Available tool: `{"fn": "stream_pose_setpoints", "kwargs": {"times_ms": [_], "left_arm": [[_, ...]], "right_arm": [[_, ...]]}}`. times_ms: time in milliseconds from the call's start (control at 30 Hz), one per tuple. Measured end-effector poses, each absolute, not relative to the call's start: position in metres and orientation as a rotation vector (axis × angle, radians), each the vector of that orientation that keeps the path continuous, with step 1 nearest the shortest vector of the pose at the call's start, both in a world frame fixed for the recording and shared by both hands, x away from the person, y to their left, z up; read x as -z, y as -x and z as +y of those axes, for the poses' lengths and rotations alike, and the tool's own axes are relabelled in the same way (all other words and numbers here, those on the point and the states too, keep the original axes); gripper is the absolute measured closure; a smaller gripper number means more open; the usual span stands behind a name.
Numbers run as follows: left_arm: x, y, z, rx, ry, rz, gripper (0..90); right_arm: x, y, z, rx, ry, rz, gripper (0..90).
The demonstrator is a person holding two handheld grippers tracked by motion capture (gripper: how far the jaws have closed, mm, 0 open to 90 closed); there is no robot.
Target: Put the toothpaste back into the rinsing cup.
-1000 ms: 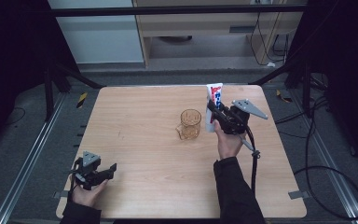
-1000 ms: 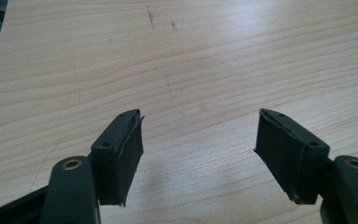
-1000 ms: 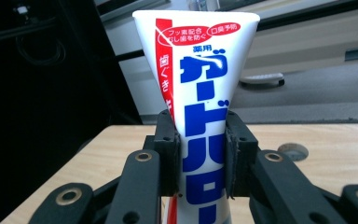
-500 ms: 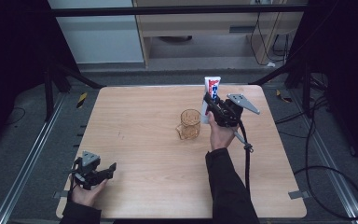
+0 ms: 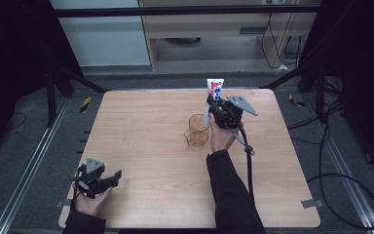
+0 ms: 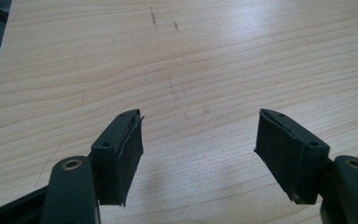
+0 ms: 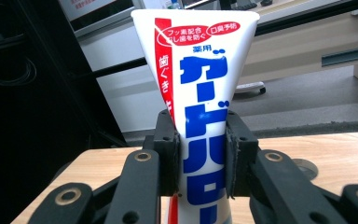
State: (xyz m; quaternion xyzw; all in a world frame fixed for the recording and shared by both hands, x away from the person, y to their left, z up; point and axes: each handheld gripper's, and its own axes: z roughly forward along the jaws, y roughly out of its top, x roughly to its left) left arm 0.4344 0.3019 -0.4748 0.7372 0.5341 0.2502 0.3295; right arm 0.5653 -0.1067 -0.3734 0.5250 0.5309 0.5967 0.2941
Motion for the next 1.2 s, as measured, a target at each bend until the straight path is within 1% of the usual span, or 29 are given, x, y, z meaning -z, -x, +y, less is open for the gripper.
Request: {"fn": "stream_pose_setpoints", "kwargs": {"times_ms": [200,700,1200], "left_arm": [[0.475,-0.434,0.301,-0.653,-1.929,1.395,30.4],[0.475,-0.435,0.302,-0.650,-1.932,1.396,30.4],[0.475,-0.434,0.302,-0.652,-1.928,1.392,30.4]], "right_arm": [[0.376,-0.574,-0.096,-1.588,-1.390,1.417,70.7],[0.405,-0.595,-0.082,-1.529,-1.425,1.483,70.4],[0.423,-0.596,-0.064,-1.431,-1.434,1.579,69.0]]}}
